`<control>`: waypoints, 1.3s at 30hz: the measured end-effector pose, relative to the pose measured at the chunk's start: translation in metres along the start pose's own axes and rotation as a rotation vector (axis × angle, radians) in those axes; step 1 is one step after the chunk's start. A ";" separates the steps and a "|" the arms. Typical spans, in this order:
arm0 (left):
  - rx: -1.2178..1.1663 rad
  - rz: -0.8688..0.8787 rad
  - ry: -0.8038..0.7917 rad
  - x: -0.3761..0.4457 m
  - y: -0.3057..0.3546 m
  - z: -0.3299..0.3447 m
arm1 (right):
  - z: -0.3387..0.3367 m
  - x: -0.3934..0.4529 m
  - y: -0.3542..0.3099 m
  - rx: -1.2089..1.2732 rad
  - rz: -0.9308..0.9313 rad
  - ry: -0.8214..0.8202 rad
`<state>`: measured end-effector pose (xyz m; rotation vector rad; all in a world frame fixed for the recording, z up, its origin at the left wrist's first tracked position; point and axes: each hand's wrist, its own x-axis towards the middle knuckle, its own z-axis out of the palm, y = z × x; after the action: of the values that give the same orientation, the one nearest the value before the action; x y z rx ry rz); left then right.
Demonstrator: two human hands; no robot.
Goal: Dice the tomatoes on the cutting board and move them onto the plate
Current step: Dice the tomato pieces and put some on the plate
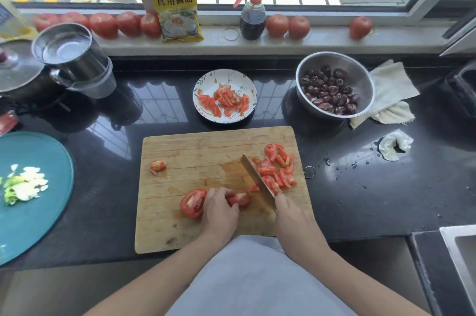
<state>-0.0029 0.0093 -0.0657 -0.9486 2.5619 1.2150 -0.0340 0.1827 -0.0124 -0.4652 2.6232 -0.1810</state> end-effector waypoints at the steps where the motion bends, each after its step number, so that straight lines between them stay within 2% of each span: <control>1: 0.004 0.001 -0.005 0.000 0.000 0.000 | 0.000 0.001 -0.003 -0.002 -0.005 0.004; 9: 0.007 -0.002 -0.019 -0.001 -0.001 -0.001 | 0.005 0.005 -0.003 0.008 0.032 0.056; 16: -0.024 -0.015 -0.016 0.002 0.000 -0.001 | 0.005 0.000 -0.003 0.128 -0.033 0.039; 21: -0.034 -0.020 -0.008 0.000 -0.002 0.001 | -0.001 -0.002 0.001 0.188 0.003 0.071; 30: -0.026 -0.006 -0.016 0.000 -0.004 0.001 | 0.006 -0.001 -0.016 0.057 -0.034 -0.042; 35: -0.022 0.009 -0.027 0.002 -0.007 0.001 | 0.013 0.003 -0.035 -0.144 -0.027 0.017; 37: -0.023 0.012 -0.025 0.002 -0.007 0.000 | 0.012 0.015 -0.043 -0.087 -0.047 0.049; 39: -0.023 0.009 -0.038 0.002 -0.008 0.000 | 0.003 0.028 -0.046 0.025 -0.034 -0.012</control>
<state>0.0004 0.0049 -0.0716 -0.9114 2.5310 1.2555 -0.0419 0.1296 -0.0176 -0.5015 2.5990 -0.2210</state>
